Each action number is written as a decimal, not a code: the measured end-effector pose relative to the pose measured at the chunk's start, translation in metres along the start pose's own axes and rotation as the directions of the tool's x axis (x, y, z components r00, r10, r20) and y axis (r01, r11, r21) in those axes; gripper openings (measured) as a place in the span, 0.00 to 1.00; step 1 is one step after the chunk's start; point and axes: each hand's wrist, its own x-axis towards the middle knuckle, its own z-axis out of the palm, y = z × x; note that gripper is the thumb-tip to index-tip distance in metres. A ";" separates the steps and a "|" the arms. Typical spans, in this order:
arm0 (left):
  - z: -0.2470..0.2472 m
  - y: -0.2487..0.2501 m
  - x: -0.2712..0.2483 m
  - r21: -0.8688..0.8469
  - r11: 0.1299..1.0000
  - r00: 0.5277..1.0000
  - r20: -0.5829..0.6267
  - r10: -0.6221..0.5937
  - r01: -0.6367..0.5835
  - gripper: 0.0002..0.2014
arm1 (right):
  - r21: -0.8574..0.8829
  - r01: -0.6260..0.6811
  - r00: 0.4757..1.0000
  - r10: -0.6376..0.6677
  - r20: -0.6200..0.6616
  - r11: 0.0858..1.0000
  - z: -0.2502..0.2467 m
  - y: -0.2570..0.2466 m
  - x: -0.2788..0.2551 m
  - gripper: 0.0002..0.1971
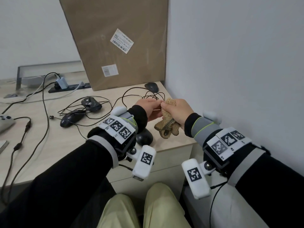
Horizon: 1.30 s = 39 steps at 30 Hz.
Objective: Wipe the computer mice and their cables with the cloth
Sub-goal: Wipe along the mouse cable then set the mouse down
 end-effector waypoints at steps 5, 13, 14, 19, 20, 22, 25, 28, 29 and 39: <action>-0.010 -0.003 0.003 0.113 0.992 0.998 -0.008 0.061 -0.059 0.14 | -0.203 -0.007 0.977 -0.037 -0.212 0.979 -0.007 0.012 0.015 0.12; -0.020 -0.004 0.007 0.031 0.997 0.997 0.023 0.076 -0.077 0.10 | 0.351 -0.207 0.939 0.286 -0.192 0.913 -0.012 0.015 0.030 0.07; -0.018 -0.004 0.006 0.022 0.996 0.995 0.037 0.090 -0.091 0.11 | 0.398 -0.217 0.946 0.293 -0.141 0.891 -0.008 0.012 0.030 0.07; -0.014 -0.005 0.009 0.032 0.983 0.984 0.002 0.180 -0.180 0.12 | 0.571 -0.277 0.954 0.153 0.256 0.773 0.000 0.005 0.024 0.20; -0.014 -0.005 0.011 0.087 0.975 0.978 -0.020 0.207 -0.204 0.10 | 0.544 -0.287 0.941 0.125 0.314 0.788 0.000 0.004 0.022 0.22; -0.013 -0.004 0.013 0.267 0.935 0.964 -0.066 0.259 -0.233 0.08 | 0.449 -0.262 0.927 0.095 0.362 0.854 -0.001 0.003 0.020 0.20; -0.010 -0.003 0.015 0.360 0.898 0.956 -0.051 0.290 -0.254 0.10 | 0.371 -0.222 0.938 0.093 0.335 0.902 -0.005 0.007 0.018 0.17; -0.008 -0.003 0.014 0.351 0.907 0.962 -0.050 0.267 -0.234 0.11 | 0.327 -0.211 0.940 0.099 0.327 0.921 -0.010 0.007 0.016 0.15; -0.008 -0.004 0.015 0.355 0.910 0.965 -0.066 0.254 -0.215 0.10 | 0.298 -0.210 0.943 0.112 0.313 0.931 -0.011 0.007 0.016 0.13; -0.015 0.000 0.027 0.161 0.986 0.985 -0.158 0.068 -0.042 0.09 | 0.068 -0.165 0.981 0.156 0.112 0.984 -0.011 0.001 0.014 0.13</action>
